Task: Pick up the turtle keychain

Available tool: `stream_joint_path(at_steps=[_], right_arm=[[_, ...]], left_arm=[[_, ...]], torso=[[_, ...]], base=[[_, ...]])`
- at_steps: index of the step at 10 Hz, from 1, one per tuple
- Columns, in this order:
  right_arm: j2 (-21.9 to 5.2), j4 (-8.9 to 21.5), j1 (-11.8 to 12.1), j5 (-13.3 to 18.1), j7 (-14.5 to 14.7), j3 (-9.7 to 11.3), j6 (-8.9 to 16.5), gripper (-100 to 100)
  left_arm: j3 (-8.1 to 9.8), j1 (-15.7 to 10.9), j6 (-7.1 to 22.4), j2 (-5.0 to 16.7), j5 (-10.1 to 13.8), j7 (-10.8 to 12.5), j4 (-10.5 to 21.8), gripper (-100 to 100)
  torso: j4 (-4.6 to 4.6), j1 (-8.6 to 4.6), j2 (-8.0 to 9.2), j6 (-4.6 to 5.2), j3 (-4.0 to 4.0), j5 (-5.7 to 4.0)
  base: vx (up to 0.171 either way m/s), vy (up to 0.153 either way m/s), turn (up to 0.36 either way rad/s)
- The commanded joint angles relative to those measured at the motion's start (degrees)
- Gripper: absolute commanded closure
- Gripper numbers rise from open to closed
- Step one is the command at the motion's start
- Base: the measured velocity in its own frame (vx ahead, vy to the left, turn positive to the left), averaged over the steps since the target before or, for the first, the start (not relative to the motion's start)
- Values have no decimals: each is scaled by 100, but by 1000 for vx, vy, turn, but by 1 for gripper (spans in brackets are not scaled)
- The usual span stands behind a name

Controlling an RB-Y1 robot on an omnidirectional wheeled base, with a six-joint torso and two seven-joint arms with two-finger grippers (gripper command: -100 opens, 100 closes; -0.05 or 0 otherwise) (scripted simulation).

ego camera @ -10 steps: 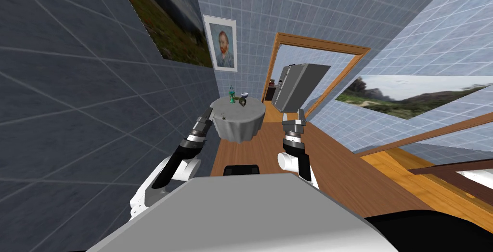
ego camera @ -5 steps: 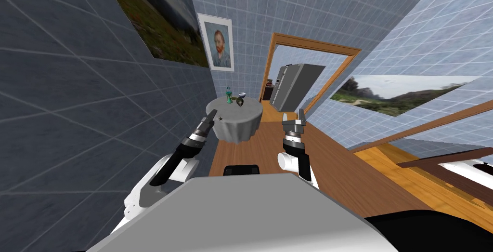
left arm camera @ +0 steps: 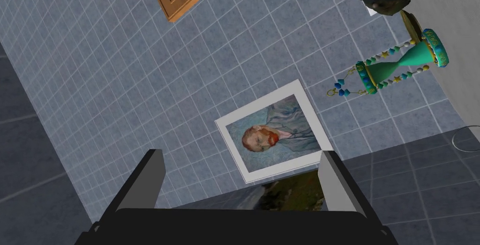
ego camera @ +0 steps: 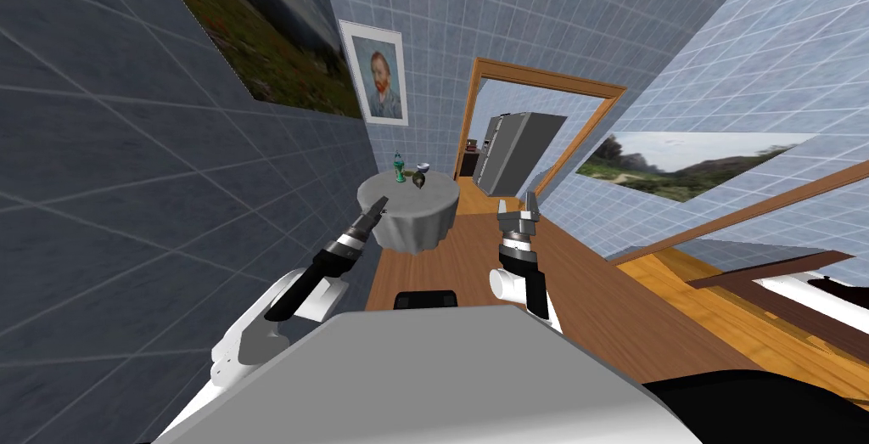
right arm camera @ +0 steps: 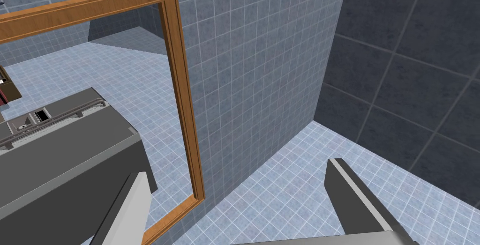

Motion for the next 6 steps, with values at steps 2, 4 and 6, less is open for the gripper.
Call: stream_joint_path(at_steps=[2, 4, 6], right_arm=[[0, 0, 0, 0, 0, 0, 0, 0], [0, 0, 0, 0, 0, 0, 0, 0], [0, 0, 0, 0, 0, 0, 0, 0]], left_arm=[[11, -62, 405, 228, 2, 20, -12, -100], [2, -91, 725, 401, -14, 29, -45, -100], [-3, -116, 1047, 569, -30, 44, -77, -100]], torso=[[0, -3, -2, 1, -1, -1], [-1, -2, -4, 1, -2, 0], [-1, 1, -6, 0, -3, 0]], base=[[23, -41, -37], [27, -35, -34], [34, -32, -32]])
